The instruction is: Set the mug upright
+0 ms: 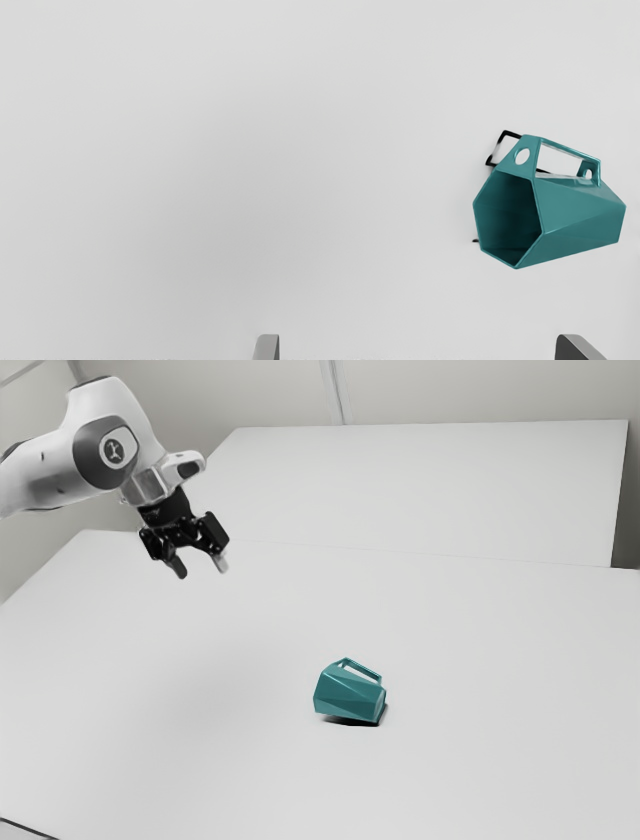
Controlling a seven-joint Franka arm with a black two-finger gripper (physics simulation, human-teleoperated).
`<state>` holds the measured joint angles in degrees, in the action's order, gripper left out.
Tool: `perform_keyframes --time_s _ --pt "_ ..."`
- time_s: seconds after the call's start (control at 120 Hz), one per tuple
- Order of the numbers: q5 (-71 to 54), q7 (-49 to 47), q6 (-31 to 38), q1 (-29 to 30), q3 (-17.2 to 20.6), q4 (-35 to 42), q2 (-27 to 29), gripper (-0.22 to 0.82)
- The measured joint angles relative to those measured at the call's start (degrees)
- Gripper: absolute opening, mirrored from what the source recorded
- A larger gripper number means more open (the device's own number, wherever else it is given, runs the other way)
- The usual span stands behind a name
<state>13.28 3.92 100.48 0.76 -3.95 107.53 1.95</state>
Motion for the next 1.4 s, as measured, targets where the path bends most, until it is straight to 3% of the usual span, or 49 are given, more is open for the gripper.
perform_keyframes --time_s 0.175,0.608,1.267,1.308,1.4 --pt "10.1 -2.2 1.5 -0.1 0.1 6.6 -2.3 0.6" --pt "28.1 -5.6 6.0 -4.2 0.3 7.1 -14.4 0.6" --pt "39.2 -7.7 8.4 -5.9 5.4 7.7 -20.0 0.6" --pt "39.5 -7.8 8.5 -5.9 5.5 7.7 -20.1 0.56" --pt "39.5 -8.0 8.9 -6.0 5.5 7.6 -20.2 0.33"
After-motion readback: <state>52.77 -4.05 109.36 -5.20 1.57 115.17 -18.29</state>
